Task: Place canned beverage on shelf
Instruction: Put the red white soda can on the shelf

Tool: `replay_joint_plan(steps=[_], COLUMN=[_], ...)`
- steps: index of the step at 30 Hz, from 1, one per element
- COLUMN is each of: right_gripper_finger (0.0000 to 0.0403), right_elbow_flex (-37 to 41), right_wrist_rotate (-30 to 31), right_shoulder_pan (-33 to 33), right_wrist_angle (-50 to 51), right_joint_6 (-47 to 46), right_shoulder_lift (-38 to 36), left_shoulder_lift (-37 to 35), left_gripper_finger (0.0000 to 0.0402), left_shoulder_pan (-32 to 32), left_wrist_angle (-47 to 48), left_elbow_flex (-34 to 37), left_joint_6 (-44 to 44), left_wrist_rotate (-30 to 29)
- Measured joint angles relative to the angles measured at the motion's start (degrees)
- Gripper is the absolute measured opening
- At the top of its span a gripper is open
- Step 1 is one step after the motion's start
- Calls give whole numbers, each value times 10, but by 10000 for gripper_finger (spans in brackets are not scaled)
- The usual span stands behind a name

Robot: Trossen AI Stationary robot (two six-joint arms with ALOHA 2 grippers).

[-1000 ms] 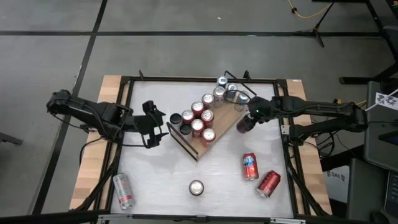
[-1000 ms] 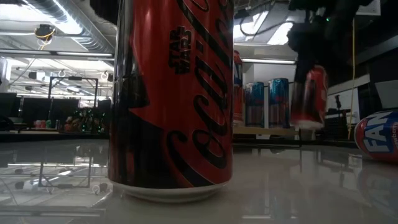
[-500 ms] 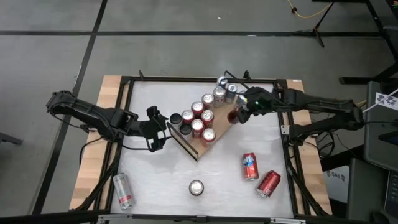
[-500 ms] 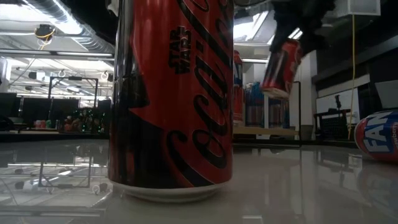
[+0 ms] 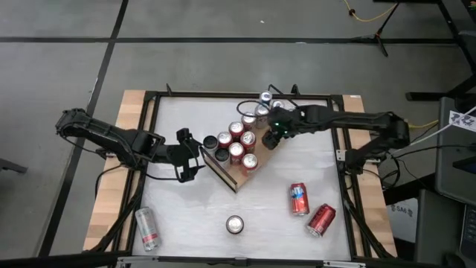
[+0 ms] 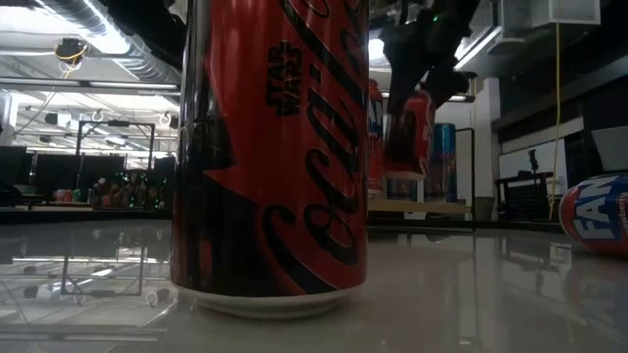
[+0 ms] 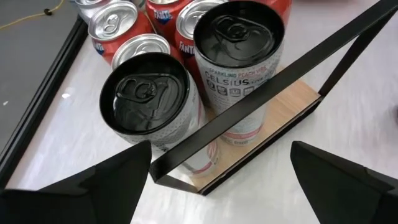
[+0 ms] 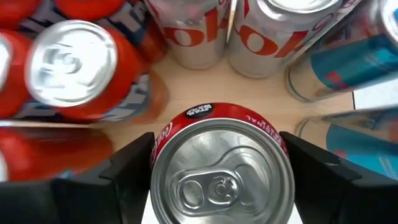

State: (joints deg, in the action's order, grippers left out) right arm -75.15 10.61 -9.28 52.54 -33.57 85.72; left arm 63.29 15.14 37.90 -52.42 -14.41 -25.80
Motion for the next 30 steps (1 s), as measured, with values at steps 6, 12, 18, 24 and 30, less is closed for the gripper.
replay_joint_plan(steps=[6,12,18,24,30], right_gripper_finger=[293,293,294,294,294], right_elbow_flex=[0,0,-1,1,2], right_wrist_rotate=[-10,-11,8,10,4], right_shoulder_pan=[-22,-36,-35,-35,-35], right_wrist_angle=[0,-2,-6,-13,-17], right_joint_6=[9,10,10,11,25], right_shoulder_lift=[28,34,36,45,53], left_shoulder_lift=[0,0,0,0,0], left_gripper_finger=[377,377,377,377,377], left_shoulder_pan=[10,17,18,18,18], left_wrist_angle=[-1,-1,-1,-1,-3], left_elbow_flex=[0,0,0,0,0], left_joint_6=[0,0,0,0,0], left_wrist_rotate=[0,0,0,0,0])
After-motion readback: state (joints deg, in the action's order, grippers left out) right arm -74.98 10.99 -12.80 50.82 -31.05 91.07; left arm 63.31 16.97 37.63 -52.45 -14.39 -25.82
